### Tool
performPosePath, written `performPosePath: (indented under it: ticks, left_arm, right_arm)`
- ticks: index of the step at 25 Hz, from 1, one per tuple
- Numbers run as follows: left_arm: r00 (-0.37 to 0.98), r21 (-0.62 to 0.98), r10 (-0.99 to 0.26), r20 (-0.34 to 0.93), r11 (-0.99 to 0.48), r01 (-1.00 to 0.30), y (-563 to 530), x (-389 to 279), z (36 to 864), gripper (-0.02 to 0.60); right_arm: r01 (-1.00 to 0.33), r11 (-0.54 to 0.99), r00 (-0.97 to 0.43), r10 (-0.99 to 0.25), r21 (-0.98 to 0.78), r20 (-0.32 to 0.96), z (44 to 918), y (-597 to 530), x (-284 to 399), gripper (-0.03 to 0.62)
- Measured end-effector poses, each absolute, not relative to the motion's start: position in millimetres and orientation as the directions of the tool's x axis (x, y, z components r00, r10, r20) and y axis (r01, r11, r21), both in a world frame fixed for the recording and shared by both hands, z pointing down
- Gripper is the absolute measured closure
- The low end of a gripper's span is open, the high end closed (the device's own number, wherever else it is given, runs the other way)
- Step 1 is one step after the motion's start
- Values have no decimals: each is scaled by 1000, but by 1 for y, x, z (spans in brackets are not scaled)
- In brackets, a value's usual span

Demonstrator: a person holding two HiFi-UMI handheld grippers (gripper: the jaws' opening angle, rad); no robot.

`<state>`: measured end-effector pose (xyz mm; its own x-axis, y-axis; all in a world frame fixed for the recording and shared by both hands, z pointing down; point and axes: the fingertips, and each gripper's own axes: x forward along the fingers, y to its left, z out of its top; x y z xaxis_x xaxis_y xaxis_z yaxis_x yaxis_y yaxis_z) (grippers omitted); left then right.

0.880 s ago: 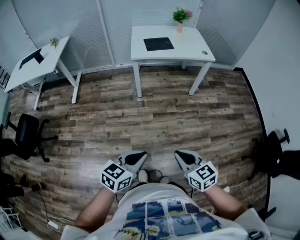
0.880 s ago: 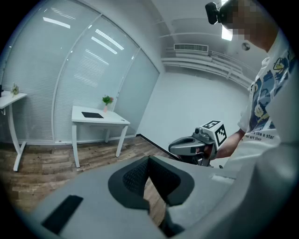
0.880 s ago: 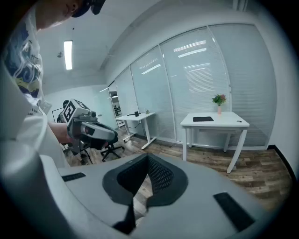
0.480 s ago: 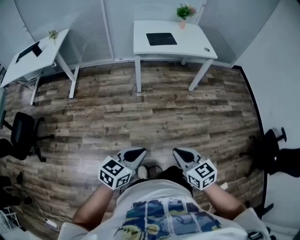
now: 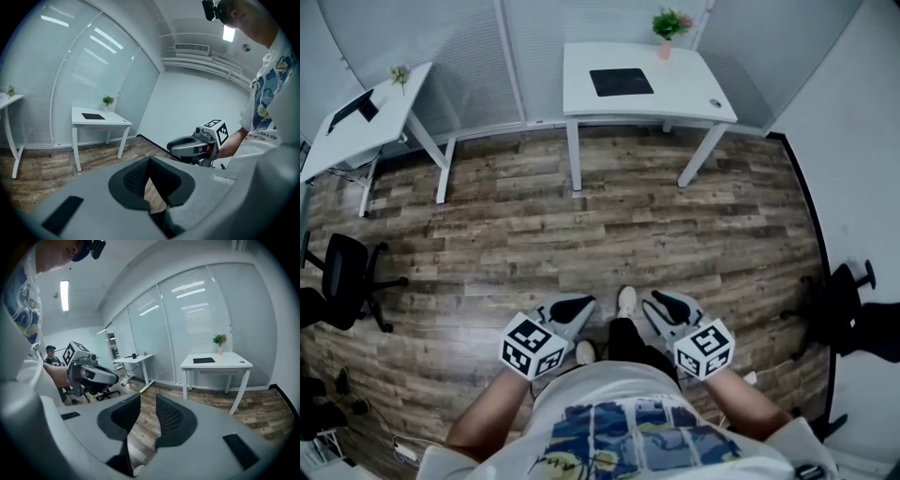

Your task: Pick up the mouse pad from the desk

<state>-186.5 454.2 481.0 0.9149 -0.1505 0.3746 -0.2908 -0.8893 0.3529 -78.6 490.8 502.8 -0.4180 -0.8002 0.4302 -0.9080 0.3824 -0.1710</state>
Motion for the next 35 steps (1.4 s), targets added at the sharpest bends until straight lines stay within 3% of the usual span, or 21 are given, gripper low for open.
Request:
performPosePath:
  ticks: [8, 20, 35]
  left_arm:
    - [896, 319, -174, 409, -893, -319, 375, -105, 470, 580]
    - [877, 298, -243, 415, -874, -383, 266, 8, 462, 580]
    - [893, 315, -252, 374, -871, -378, 94, 11, 459, 580]
  right_arm:
    - [-903, 394, -429, -815, -170, 390, 494, 391, 11, 451]
    - [-885, 436, -464, -803, -162, 375, 492, 260, 145, 442]
    - [-914, 387, -400, -804, -124, 441, 517, 78, 185, 467]
